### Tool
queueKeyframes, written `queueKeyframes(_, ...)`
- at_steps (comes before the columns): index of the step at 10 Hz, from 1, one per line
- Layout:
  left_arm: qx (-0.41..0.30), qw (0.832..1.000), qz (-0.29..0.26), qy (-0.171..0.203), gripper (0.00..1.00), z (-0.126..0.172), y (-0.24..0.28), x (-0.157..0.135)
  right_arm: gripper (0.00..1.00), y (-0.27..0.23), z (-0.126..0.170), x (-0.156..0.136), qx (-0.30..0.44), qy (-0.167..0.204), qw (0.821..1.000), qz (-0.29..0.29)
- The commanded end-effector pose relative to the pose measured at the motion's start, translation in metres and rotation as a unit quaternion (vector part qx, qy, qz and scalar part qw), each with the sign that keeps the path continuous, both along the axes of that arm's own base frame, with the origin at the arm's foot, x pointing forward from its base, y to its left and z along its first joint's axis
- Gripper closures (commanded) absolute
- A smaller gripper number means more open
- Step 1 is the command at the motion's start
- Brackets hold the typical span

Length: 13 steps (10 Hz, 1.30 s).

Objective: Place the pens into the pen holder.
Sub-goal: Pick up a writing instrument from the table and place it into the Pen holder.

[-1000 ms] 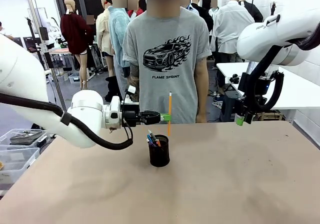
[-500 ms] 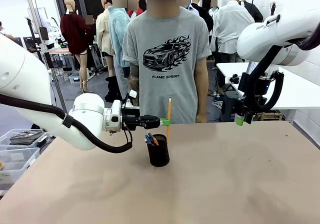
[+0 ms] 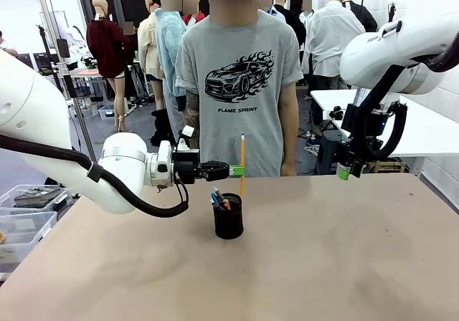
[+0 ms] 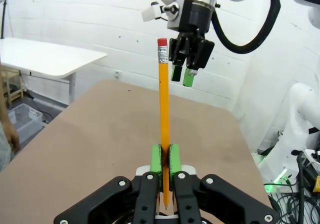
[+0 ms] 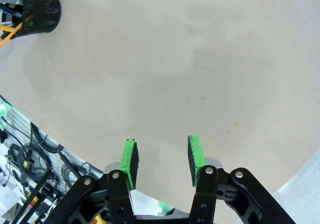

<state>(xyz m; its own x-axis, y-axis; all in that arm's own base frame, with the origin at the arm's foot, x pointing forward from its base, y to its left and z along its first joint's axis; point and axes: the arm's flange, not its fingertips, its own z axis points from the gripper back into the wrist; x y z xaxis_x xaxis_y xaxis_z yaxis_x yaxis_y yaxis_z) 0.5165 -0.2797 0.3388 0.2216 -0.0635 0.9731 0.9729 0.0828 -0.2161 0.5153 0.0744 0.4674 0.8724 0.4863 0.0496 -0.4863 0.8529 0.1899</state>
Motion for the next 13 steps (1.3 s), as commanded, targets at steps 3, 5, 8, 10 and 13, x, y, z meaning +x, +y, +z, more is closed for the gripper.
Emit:
queueKeyframes(3, -0.006, 1.000, 0.012, -0.022, 1.00, 0.003, 0.016, -0.001, 0.48, 0.000, 0.000, 0.000, 0.011, 0.001, 1.000, 0.006)
queueKeyframes(5, 0.007, 1.000, 0.012, -0.022, 1.00, 0.001, 0.020, -0.001, 0.48, 0.000, 0.000, 0.000, 0.011, 0.001, 1.000, 0.006)
queueKeyframes(8, 0.019, 1.000, 0.011, -0.022, 1.00, -0.006, 0.015, 0.000, 0.48, 0.000, 0.000, 0.000, 0.011, 0.001, 1.000, 0.006)
queueKeyframes(10, 0.025, 0.999, 0.013, -0.020, 1.00, -0.012, 0.015, 0.001, 0.48, 0.000, 0.000, 0.000, 0.011, 0.001, 1.000, 0.006)
queueKeyframes(13, 0.038, 0.999, 0.013, -0.019, 1.00, -0.025, 0.014, 0.001, 0.48, 0.000, 0.000, 0.000, 0.011, 0.001, 1.000, 0.006)
